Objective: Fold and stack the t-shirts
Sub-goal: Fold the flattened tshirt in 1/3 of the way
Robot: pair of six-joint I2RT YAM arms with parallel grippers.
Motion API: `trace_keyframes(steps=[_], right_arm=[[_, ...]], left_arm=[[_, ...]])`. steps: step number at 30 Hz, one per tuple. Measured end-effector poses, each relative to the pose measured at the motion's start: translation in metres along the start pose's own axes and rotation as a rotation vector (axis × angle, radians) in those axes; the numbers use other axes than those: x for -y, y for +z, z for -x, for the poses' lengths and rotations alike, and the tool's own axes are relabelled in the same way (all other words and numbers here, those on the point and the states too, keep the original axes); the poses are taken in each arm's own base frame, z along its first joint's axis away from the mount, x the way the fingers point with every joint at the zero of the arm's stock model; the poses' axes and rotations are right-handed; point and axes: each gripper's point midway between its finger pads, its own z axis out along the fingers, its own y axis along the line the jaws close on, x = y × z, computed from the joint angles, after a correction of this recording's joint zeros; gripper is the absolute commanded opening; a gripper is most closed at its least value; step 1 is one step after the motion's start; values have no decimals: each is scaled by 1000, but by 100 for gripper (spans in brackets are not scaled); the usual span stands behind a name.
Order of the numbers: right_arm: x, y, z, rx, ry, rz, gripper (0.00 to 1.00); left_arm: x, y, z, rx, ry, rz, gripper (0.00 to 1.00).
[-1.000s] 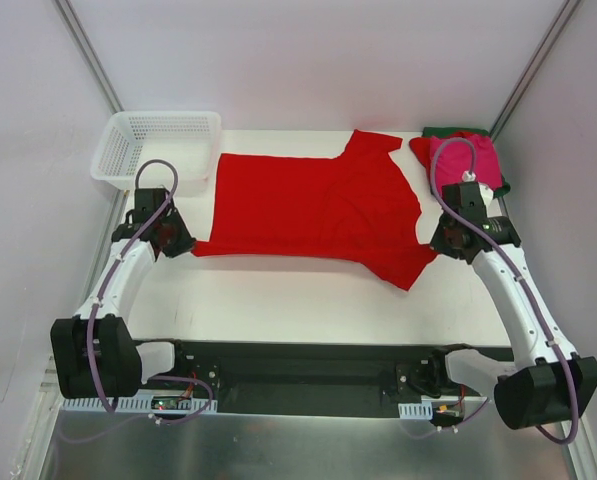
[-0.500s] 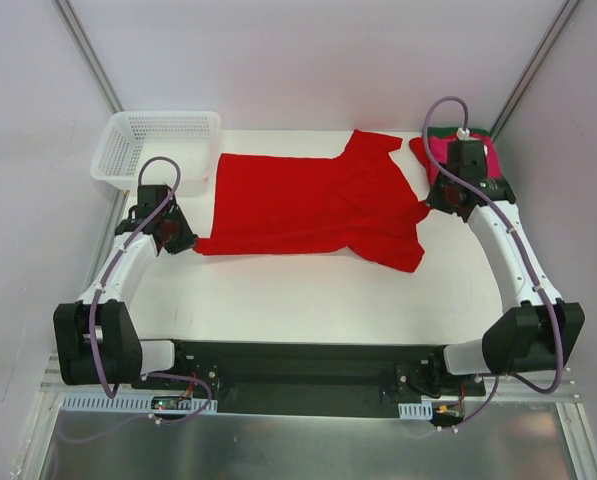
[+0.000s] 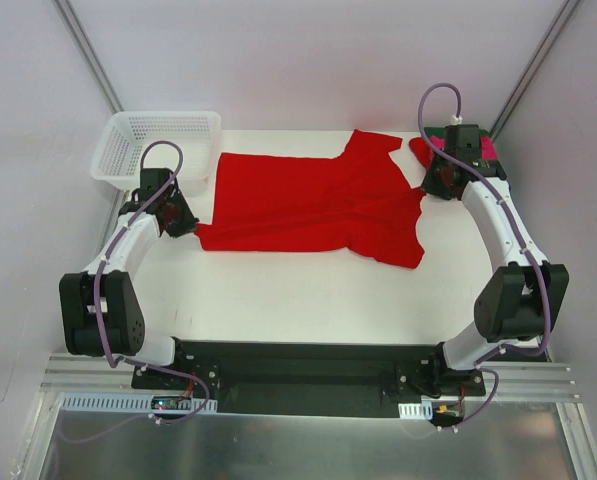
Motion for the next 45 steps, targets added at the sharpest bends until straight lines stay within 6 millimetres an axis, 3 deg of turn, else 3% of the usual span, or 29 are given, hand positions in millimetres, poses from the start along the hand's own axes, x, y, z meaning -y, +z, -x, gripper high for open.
trace_keyframes(steps=[12,28,45], right_arm=[[-2,11,12,12,-3,-1,1],[23,18,17,11,34,-52,1],[22,28,16,-6,31,-52,1]], left_arm=[[11,41,29,-7,-5,-7,0],[48,90,39,-45,27,-96,0],[52,93,44,-37,32,-105,0]])
